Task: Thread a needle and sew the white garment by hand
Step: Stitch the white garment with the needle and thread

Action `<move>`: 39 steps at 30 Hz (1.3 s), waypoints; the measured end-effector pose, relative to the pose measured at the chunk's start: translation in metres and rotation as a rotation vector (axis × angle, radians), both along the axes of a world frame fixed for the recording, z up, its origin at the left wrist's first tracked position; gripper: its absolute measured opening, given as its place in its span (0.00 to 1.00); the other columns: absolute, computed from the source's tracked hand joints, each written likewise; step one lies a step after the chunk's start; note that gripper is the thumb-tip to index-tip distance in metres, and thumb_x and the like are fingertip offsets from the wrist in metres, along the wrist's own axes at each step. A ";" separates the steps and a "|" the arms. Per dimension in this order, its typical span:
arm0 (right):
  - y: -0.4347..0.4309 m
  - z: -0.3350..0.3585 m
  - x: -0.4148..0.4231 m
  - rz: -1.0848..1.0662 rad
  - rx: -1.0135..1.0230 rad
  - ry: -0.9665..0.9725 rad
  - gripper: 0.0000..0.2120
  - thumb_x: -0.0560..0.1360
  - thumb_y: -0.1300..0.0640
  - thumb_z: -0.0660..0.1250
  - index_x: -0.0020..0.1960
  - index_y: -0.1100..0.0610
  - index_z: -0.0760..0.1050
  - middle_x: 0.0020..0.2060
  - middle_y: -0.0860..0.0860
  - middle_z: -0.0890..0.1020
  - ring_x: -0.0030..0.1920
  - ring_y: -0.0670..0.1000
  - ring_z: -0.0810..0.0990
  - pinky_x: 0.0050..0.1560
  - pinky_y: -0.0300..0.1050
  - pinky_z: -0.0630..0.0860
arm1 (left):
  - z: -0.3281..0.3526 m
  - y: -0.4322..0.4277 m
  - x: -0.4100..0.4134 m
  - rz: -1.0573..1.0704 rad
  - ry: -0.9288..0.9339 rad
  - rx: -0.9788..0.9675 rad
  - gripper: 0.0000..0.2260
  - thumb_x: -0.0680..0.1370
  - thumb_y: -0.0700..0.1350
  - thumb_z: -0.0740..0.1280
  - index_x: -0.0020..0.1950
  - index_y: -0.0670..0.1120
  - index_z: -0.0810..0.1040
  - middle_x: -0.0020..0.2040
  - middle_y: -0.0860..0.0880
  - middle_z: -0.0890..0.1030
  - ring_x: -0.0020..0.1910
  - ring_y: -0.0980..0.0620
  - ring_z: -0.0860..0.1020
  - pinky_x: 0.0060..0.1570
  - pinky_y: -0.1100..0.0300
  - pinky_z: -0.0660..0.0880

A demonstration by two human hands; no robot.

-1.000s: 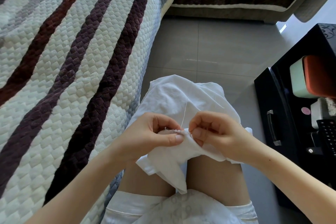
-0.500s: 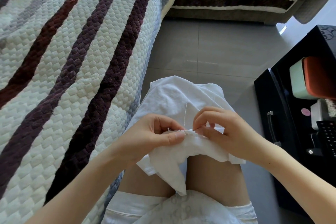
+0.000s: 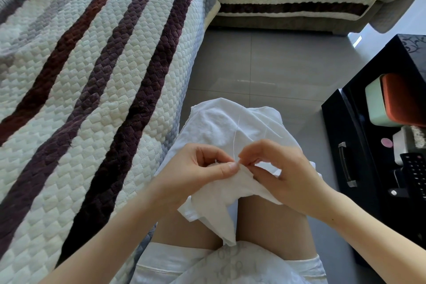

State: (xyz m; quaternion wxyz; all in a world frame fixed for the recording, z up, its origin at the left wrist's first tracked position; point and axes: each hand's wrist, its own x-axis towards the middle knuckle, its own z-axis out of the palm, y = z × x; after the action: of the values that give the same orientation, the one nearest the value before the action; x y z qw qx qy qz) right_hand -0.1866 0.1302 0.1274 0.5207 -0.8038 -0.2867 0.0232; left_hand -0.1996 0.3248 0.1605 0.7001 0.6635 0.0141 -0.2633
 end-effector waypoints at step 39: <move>-0.020 0.045 -0.005 -0.232 0.621 0.283 0.09 0.74 0.49 0.65 0.43 0.54 0.71 0.26 0.50 0.72 0.25 0.54 0.72 0.30 0.41 0.73 | -0.026 -0.032 0.000 0.284 0.150 0.011 0.04 0.73 0.42 0.72 0.38 0.49 0.84 0.38 0.55 0.84 0.39 0.65 0.79 0.38 0.77 0.70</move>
State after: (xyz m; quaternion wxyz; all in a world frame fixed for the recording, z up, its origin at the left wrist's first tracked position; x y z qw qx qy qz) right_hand -0.1916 0.1098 0.1720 0.7739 -0.6232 -0.1120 -0.0129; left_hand -0.1992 0.2926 0.1350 0.7238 0.6370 0.1616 -0.2105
